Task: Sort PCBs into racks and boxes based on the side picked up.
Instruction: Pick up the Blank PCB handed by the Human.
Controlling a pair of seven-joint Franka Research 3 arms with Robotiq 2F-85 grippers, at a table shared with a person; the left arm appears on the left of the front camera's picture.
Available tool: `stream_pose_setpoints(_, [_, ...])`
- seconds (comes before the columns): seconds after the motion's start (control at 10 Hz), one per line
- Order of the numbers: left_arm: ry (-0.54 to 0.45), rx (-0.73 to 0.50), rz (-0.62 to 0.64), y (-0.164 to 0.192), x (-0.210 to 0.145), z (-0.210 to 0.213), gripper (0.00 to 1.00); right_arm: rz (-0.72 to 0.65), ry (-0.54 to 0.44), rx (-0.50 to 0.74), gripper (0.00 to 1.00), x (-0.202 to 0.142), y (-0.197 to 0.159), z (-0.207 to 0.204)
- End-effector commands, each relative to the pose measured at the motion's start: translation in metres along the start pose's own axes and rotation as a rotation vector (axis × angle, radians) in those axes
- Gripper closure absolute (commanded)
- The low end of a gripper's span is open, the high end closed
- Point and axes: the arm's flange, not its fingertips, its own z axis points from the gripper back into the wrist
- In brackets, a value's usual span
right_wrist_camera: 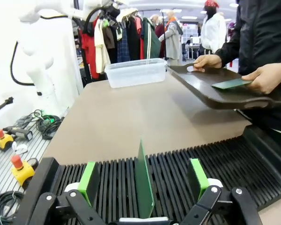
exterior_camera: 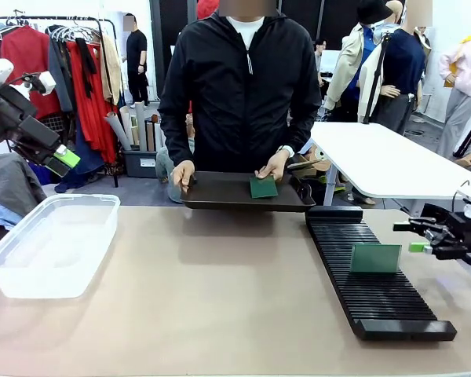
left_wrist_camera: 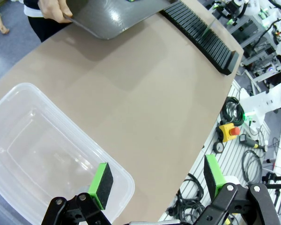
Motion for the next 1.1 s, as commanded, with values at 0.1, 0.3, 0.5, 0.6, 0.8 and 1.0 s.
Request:
stream_pose_setpoints(0.1, [-0.004, -0.005, -0.005, -0.001, 0.0, 0.001, 0.0, -0.128, -0.038, -0.125, 0.0, 0.059, 0.012, -0.004])
stream_pose_setpoints(0.3, [-0.004, -0.005, -0.005, -0.001, 0.0, 0.001, 0.0, -0.329, -0.084, -0.197, 0.0, 0.09, 0.018, -0.016])
stream_pose_setpoints(0.5, [-0.004, -0.005, -0.005, -0.001, 0.0, 0.001, 0.0, -0.455, -0.101, -0.214, 0.0, 0.118, 0.03, -0.033])
stream_pose_setpoints(0.6, [-0.004, -0.005, -0.005, -0.001, 0.0, 0.001, 0.0, -0.525, -0.084, -0.192, 0.0, 0.126, 0.033, -0.038])
stream_pose_setpoints(0.8, [-0.004, -0.005, -0.005, -0.001, 0.0, 0.001, 0.0, -0.695, -0.027, -0.189, 0.0, 0.146, 0.045, -0.052])
stream_pose_setpoints(1.0, [-0.004, -0.005, -0.005, -0.001, 0.0, 0.001, 0.0, -0.843, 0.083, -0.125, 0.0, 0.151, 0.062, -0.064])
